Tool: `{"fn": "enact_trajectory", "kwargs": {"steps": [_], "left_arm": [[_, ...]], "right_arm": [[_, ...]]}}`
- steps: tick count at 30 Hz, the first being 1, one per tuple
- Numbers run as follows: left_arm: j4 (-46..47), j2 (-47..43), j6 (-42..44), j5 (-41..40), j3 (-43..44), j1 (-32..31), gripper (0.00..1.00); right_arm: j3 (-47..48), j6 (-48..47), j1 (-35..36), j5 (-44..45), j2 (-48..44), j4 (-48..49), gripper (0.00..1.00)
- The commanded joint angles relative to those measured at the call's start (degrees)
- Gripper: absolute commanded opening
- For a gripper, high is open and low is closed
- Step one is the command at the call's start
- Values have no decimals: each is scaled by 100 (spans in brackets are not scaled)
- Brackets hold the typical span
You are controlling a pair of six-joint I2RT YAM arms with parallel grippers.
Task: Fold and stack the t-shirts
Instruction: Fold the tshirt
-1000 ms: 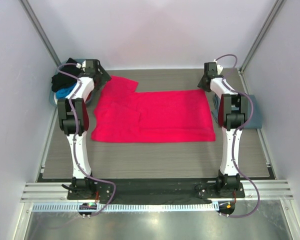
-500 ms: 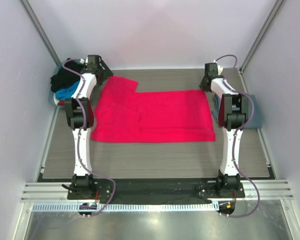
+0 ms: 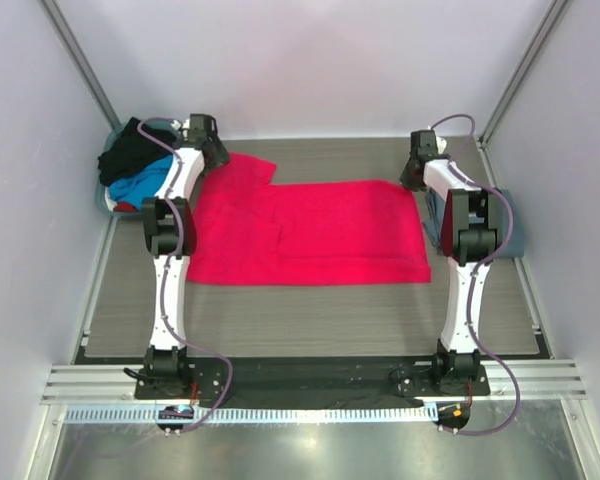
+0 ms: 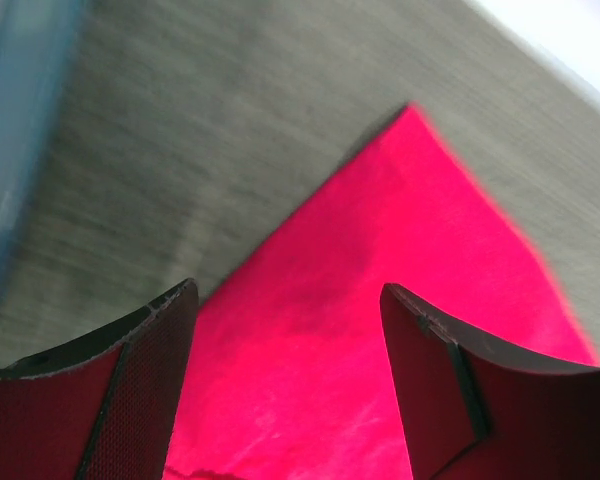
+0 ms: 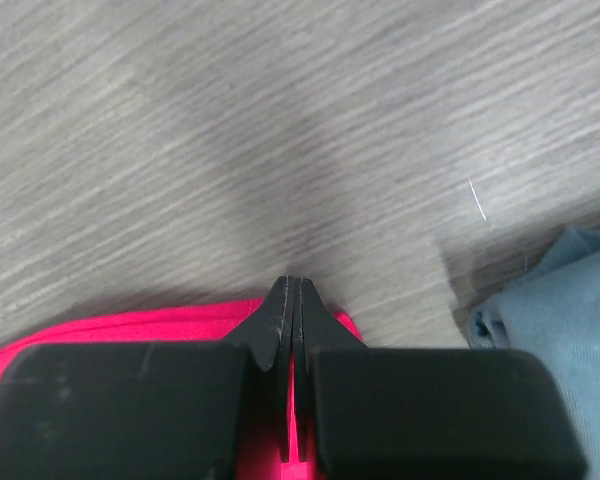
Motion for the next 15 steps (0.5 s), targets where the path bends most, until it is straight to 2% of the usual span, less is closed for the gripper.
{"fn": "enact_trajectory", "kwargs": {"steps": [1, 5, 7, 9, 13, 15], "left_arm": [[-607, 141, 336, -500, 286, -150, 75], [-1020, 351, 258, -421, 383, -203, 72], [-978, 326, 293, -334, 542, -211, 56], [-820, 220, 223, -211, 280, -185, 40], [-556, 0, 143, -237, -20, -159, 22], [-459, -114, 143, -237, -91, -150, 17]], "right_arm": [[-153, 5, 6, -83, -412, -226, 1], [-303, 40, 6, -145, -562, -191, 1], [-390, 49, 6, -145, -606, -139, 1], [-435, 49, 6, -162, -650, -138, 1], [-540, 32, 6, -136, -703, -130, 1], [-558, 14, 6, -127, -720, -130, 1]]}}
